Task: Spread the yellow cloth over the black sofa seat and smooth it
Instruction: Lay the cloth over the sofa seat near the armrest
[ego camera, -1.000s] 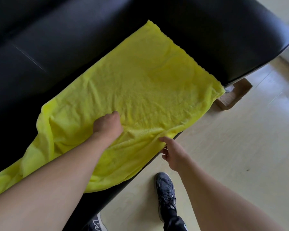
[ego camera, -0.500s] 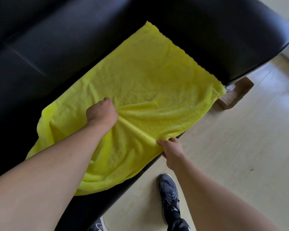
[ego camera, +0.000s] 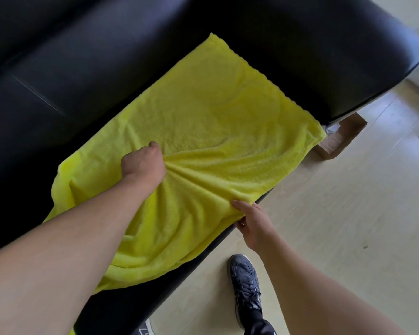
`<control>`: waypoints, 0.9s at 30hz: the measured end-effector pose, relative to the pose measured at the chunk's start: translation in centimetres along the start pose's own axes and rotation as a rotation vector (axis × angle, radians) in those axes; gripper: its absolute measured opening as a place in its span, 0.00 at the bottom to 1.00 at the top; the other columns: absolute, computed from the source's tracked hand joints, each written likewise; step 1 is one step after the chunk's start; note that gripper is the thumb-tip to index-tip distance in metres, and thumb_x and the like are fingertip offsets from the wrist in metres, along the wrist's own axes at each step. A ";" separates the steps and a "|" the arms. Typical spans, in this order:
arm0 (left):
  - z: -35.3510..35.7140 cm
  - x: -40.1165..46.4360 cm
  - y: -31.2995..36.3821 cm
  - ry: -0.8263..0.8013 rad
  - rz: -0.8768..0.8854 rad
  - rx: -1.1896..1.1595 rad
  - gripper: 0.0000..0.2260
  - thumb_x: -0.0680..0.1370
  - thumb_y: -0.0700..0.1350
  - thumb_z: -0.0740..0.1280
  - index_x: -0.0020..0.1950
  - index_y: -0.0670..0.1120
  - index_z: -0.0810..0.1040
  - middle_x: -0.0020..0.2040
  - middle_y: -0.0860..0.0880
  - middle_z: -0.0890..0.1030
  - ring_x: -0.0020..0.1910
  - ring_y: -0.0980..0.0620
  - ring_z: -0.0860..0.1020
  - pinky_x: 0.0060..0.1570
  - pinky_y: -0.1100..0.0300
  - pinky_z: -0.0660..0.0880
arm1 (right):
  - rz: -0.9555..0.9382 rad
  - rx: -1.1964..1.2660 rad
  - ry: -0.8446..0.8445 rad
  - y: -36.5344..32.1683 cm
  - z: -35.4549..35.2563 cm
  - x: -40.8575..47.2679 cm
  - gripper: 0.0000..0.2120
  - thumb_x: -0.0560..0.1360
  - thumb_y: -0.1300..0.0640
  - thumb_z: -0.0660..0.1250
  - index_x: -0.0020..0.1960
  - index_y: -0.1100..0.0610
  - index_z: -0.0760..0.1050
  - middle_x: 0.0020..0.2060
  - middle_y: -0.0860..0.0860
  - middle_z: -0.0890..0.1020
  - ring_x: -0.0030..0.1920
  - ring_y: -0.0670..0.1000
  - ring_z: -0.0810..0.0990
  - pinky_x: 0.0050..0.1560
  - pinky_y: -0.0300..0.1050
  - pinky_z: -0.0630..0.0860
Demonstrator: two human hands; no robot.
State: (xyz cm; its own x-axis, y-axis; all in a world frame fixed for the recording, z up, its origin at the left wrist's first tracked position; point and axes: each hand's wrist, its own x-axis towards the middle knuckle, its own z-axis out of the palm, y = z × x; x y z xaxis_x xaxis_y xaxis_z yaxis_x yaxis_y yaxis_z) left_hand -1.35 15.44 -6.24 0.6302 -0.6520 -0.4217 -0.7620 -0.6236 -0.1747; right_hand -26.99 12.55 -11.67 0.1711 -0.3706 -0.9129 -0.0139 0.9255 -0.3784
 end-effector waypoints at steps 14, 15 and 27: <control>5.6 -11.6 5.6 -0.157 0.546 -0.124 0.17 0.77 0.57 0.60 0.59 0.48 0.68 0.54 0.49 0.73 0.53 0.46 0.75 0.47 0.55 0.73 | -0.054 -0.090 0.080 -0.3 -0.3 0.6 0.09 0.75 0.53 0.69 0.53 0.55 0.78 0.49 0.53 0.80 0.45 0.52 0.78 0.45 0.46 0.78; 6.6 -12.2 5.5 -0.175 0.475 -0.108 0.17 0.77 0.57 0.61 0.59 0.48 0.69 0.55 0.49 0.72 0.55 0.46 0.74 0.49 0.53 0.72 | -0.057 -0.117 0.092 -0.2 -0.4 0.7 0.09 0.76 0.54 0.70 0.53 0.57 0.78 0.49 0.54 0.80 0.45 0.52 0.78 0.46 0.46 0.79; 9.9 -14.9 3.9 -0.033 0.343 -0.156 0.12 0.65 0.45 0.74 0.47 0.48 0.78 0.54 0.47 0.75 0.51 0.44 0.74 0.43 0.50 0.76 | -0.121 -0.124 0.219 -0.4 0.1 0.5 0.06 0.74 0.61 0.72 0.49 0.57 0.76 0.51 0.55 0.81 0.52 0.55 0.81 0.49 0.47 0.80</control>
State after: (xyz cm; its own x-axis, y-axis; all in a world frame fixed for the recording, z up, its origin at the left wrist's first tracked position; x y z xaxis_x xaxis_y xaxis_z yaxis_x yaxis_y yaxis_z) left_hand -15.18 27.04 -9.46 0.3357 -0.8216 -0.4607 -0.8943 -0.4316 0.1181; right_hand -26.80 11.96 -11.94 -0.0384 -0.4983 -0.8661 -0.1296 0.8619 -0.4902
